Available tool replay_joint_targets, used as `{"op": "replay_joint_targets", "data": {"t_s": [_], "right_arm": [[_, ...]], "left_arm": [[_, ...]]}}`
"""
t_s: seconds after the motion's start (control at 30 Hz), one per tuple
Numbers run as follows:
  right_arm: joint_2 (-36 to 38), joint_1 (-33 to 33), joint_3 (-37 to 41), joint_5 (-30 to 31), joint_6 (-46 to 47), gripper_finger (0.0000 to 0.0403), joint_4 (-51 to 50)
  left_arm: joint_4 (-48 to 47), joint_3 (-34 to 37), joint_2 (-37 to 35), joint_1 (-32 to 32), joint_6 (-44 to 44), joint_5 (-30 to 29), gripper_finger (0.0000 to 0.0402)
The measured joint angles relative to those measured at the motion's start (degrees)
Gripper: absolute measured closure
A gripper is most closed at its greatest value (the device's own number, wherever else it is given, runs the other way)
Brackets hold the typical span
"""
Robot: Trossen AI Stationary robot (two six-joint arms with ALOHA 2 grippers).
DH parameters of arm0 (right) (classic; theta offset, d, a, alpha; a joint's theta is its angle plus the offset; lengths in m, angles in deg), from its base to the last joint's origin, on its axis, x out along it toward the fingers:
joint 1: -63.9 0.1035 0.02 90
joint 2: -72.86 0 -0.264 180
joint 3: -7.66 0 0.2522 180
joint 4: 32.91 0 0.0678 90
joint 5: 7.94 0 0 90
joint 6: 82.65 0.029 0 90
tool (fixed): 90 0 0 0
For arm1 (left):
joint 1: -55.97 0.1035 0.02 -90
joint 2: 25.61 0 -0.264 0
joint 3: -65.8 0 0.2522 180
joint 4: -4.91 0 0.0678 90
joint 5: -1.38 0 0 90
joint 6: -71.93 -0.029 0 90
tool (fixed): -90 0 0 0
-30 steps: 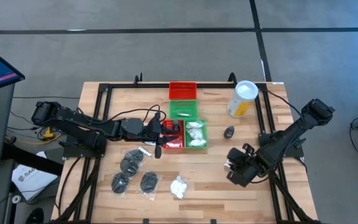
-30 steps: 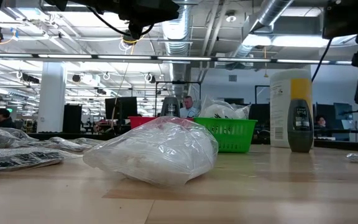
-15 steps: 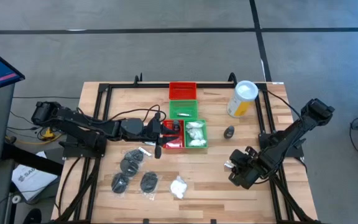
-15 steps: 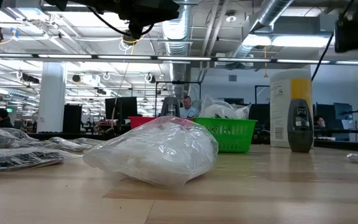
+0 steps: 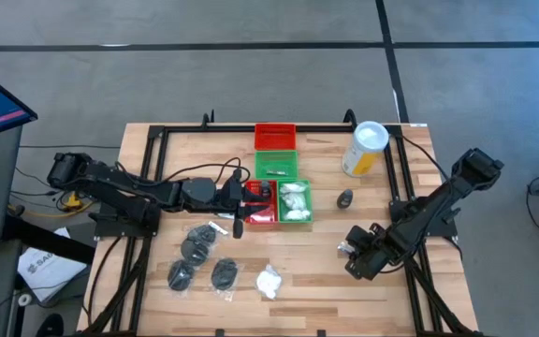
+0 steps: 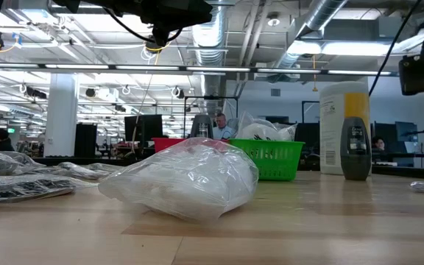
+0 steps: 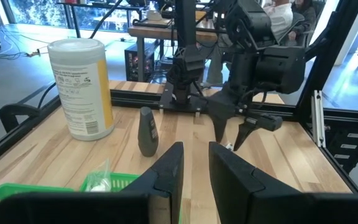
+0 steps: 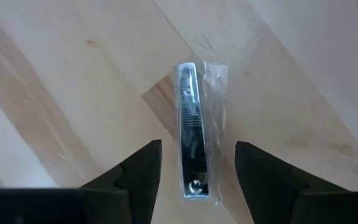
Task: Pick & Place Travel size toiletries
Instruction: Put the silver nail cutter into the top green bin
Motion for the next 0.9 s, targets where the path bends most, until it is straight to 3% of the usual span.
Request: {"op": "replay_joint_targets", "data": {"t_s": [0.17,0.63,0.9], "right_arm": [[-0.1,0.0,0.8,0.0,-0.7,0.0215,3.3],[-10.0,-1.3,-1.8,-2.6,-7.5,0.0226,1.5],[-10.6,-1.3,-2.5,-2.9,-8.2,0.0295,-0.6]], "left_arm": [[0.0,0.0,0.0,0.0,0.0,0.0,0.0335],[0.3,0.0,0.0,0.0,0.0,0.0,0.0335],[0.3,0.0,0.0,0.0,0.0,0.1,0.0335]]}}
